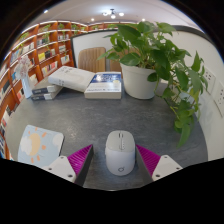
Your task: Arrange mouse
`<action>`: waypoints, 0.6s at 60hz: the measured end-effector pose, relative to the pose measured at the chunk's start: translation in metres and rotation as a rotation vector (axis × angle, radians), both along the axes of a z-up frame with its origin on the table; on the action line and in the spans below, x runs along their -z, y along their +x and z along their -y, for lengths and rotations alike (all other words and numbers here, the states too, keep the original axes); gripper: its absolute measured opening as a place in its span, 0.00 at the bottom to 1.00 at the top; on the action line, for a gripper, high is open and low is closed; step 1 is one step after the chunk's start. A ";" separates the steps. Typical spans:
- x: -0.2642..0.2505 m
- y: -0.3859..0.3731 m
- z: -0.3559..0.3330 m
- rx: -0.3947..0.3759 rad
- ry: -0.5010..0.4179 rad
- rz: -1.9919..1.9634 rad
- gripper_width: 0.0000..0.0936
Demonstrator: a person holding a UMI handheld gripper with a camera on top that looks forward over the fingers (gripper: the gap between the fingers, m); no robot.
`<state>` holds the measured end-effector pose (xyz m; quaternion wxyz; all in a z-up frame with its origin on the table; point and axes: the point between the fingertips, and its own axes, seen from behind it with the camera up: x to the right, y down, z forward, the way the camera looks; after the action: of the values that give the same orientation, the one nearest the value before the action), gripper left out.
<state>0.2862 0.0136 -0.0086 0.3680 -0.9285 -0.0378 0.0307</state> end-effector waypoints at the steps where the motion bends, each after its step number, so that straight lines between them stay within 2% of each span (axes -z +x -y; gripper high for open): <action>1: 0.001 -0.001 -0.003 0.000 -0.001 0.002 0.87; 4: 0.001 -0.001 -0.009 0.005 0.000 0.017 0.81; 7: 0.002 0.000 -0.013 0.011 0.007 0.027 0.70; 10: 0.002 0.000 -0.017 0.021 0.012 0.026 0.54; 17: 0.002 0.000 -0.019 0.029 0.016 0.041 0.49; 23: 0.002 0.002 -0.017 0.063 -0.009 0.041 0.41; 26: -0.005 0.004 -0.016 0.093 -0.017 0.047 0.40; 30: -0.034 0.006 -0.018 0.125 0.018 0.072 0.39; 36: -0.103 -0.004 -0.027 0.162 0.126 0.101 0.40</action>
<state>0.2827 0.0405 0.0944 0.4245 -0.9040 0.0169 -0.0482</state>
